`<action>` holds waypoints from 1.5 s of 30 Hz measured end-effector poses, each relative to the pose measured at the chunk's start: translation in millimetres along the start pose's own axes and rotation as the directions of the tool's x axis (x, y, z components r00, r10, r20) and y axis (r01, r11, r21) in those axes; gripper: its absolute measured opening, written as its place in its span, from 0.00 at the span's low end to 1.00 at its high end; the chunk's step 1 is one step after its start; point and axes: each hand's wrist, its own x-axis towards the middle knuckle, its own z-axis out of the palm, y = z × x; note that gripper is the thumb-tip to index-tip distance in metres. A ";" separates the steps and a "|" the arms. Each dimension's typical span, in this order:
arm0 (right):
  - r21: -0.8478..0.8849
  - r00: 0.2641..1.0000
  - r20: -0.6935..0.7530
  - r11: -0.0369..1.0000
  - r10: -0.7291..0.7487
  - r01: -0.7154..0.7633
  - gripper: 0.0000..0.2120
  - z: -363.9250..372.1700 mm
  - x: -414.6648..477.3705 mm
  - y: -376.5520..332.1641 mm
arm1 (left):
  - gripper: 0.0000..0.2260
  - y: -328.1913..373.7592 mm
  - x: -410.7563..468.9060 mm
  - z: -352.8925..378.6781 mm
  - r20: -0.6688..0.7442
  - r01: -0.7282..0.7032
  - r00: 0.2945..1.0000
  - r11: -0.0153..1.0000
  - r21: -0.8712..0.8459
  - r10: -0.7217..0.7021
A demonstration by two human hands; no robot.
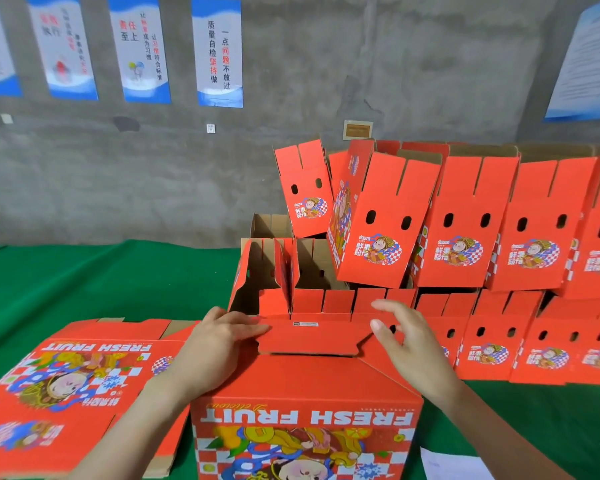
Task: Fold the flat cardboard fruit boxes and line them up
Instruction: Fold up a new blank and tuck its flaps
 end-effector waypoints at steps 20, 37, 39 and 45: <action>-0.554 0.925 0.337 0.831 0.175 0.044 0.30 26.5 7.1 -9.0 | 0.41 28.6 24.8 -0.3 0.424 0.296 0.848 0.948 0.118 -0.317; -0.211 0.971 0.219 0.976 0.098 -0.051 0.19 17.1 3.7 1.8 | 0.30 19.2 14.2 -10.4 0.270 0.409 0.904 0.858 -0.312 -0.332; 0.151 0.976 0.048 0.965 0.210 -0.215 0.12 7.8 0.2 5.5 | 0.24 4.2 4.2 -14.4 0.187 0.447 0.870 0.568 -0.692 -0.457; 0.344 0.705 0.225 0.622 0.672 -0.703 0.24 3.3 -36.3 41.7 | 0.18 -29.4 -52.7 8.2 0.391 0.658 0.600 0.152 -0.738 -0.698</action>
